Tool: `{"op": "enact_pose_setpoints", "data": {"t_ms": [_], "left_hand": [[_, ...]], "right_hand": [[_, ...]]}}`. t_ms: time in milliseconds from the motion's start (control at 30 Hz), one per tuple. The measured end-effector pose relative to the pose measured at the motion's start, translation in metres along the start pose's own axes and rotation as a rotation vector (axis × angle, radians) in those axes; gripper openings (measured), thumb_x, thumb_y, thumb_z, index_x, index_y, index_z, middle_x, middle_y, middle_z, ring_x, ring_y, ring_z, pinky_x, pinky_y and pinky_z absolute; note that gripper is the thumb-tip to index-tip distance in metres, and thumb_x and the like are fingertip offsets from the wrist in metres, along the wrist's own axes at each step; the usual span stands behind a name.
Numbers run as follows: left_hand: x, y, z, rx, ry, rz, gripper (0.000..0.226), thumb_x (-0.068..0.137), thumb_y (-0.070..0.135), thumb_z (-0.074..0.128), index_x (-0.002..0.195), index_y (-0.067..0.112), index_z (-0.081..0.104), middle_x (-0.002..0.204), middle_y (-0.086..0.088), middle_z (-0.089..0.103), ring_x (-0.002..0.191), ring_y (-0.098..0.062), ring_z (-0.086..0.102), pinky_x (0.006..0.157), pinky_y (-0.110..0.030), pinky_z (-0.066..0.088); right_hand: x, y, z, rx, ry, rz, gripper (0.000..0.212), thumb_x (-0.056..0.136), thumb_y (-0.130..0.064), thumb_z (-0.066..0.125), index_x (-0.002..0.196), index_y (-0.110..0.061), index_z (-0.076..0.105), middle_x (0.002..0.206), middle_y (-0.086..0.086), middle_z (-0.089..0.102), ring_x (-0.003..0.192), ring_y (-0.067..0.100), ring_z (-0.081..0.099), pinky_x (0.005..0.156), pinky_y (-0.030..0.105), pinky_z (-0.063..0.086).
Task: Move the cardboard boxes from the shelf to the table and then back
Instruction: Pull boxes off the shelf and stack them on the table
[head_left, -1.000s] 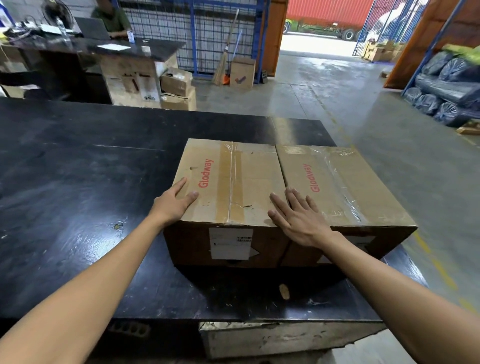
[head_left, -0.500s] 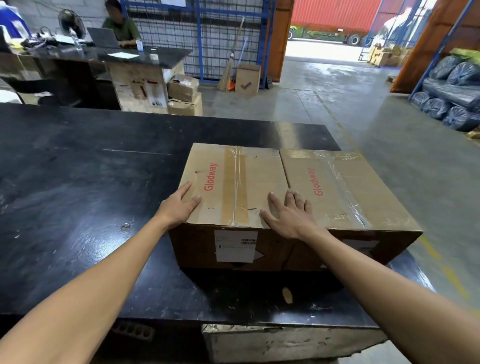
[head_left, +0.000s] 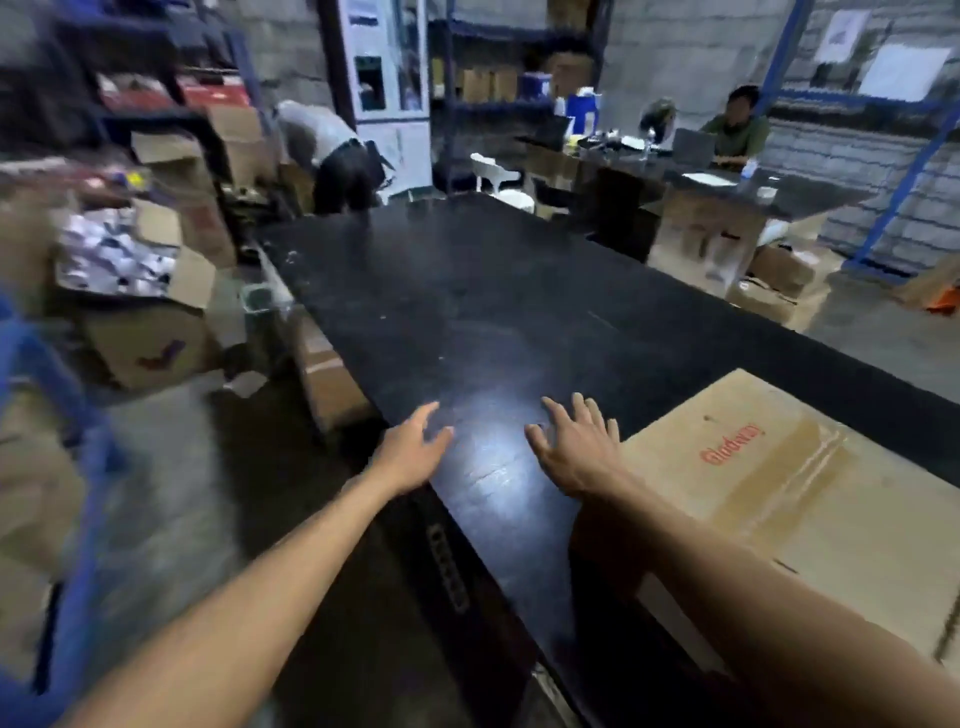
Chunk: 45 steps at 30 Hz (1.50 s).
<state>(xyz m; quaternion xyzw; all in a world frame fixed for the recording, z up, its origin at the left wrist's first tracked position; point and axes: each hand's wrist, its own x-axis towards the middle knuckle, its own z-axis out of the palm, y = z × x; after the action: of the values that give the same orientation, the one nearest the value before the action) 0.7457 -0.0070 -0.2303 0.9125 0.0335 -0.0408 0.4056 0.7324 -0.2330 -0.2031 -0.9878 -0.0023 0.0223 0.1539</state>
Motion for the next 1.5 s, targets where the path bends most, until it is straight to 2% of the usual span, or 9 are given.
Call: {"op": "enact_pose_setpoints", "data": {"t_ms": [400,600,700,767,867,967,1133,1300,1500], "left_hand": [[-0.224,-0.124,-0.17,-0.03,0.751,-0.47,0.075,0.091,0.049,0.052,0.155,0.025,0.019,0.146,-0.006,0.051,0.128,-0.029,0.053,0.103,-0.041,0.044],[-0.307,-0.124,-0.253,-0.001,1.195,-0.419,0.07,0.096,0.039,0.053,0.155,0.033,0.017,0.137,-0.004,0.056,0.121,-0.027,0.057,0.095,-0.033,0.046],[-0.347,-0.114,-0.296,0.013,1.443,-0.282,0.068,0.091,0.043,0.052,0.152,0.037,0.023,0.112,0.002,0.06,0.089,-0.016,0.066,0.083,-0.04,0.054],[-0.374,-0.105,-0.333,0.103,1.632,-0.207,0.058,0.095,0.026,0.055,0.149,0.03,0.034,0.099,0.005,0.055,0.077,0.0,0.059,0.077,-0.026,0.05],[-0.421,-0.095,-0.4,0.193,1.874,-0.228,0.051,0.096,0.021,0.053,0.144,0.029,0.04,0.101,0.004,0.053,0.082,-0.001,0.055,0.084,-0.026,0.047],[-0.465,-0.113,-0.468,0.165,1.895,-0.411,0.053,0.096,0.034,0.047,0.148,0.033,0.034,0.121,-0.007,0.055,0.108,-0.023,0.057,0.101,-0.042,0.043],[-0.499,-0.156,-0.535,0.082,1.729,-0.555,0.06,0.094,0.057,0.039,0.151,0.046,0.023,0.147,-0.011,0.046,0.127,-0.027,0.052,0.109,-0.046,0.04],[-0.502,-0.173,-0.554,-0.016,1.638,-0.601,0.062,0.09,0.067,0.034,0.149,0.053,0.02,0.154,-0.005,0.04,0.136,-0.026,0.044,0.113,-0.045,0.036],[-0.508,-0.158,-0.573,-0.033,1.588,-0.638,0.058,0.095,0.066,0.032,0.15,0.046,0.03,0.158,0.003,0.033,0.144,-0.026,0.03,0.117,-0.046,0.025]], "right_hand": [[-0.043,-0.286,0.034,0.217,-0.284,-0.805,0.061,0.098,-0.055,0.039,0.151,-0.025,0.033,0.158,0.023,0.025,0.148,0.036,0.019,0.117,0.046,0.024],[-0.116,-0.428,-0.004,0.377,-0.299,-1.195,0.059,0.101,-0.049,0.041,0.153,-0.026,0.029,0.16,0.018,0.024,0.151,0.031,0.011,0.117,0.041,0.021],[-0.149,-0.496,-0.029,0.507,-0.366,-1.304,0.059,0.101,-0.051,0.039,0.153,-0.027,0.029,0.159,0.014,0.028,0.148,0.031,0.02,0.115,0.044,0.026],[-0.171,-0.538,-0.041,0.579,-0.367,-1.361,0.06,0.1,-0.055,0.039,0.153,-0.029,0.029,0.158,0.013,0.03,0.145,0.032,0.026,0.115,0.045,0.027],[-0.217,-0.595,-0.053,0.672,-0.338,-1.429,0.058,0.098,-0.054,0.041,0.15,-0.031,0.033,0.154,0.016,0.035,0.141,0.035,0.032,0.114,0.047,0.029],[-0.269,-0.64,-0.062,0.754,-0.341,-1.441,0.062,0.092,-0.061,0.038,0.149,-0.035,0.032,0.153,0.016,0.032,0.138,0.038,0.033,0.109,0.05,0.034],[-0.307,-0.685,-0.057,0.707,-0.194,-1.427,0.065,0.089,-0.067,0.049,0.146,-0.047,0.025,0.163,0.01,-0.017,0.145,0.044,0.001,0.101,0.067,0.035],[-0.292,-0.689,-0.046,0.694,-0.104,-1.511,0.032,0.096,-0.053,0.048,0.123,-0.038,0.039,0.163,0.015,-0.005,0.14,0.05,0.008,0.093,0.062,0.044],[-0.244,-0.654,-0.046,0.856,-0.174,-1.58,0.035,0.094,-0.051,0.055,0.125,-0.041,0.045,0.163,0.013,0.008,0.148,0.033,0.003,0.108,0.053,0.028]]}}
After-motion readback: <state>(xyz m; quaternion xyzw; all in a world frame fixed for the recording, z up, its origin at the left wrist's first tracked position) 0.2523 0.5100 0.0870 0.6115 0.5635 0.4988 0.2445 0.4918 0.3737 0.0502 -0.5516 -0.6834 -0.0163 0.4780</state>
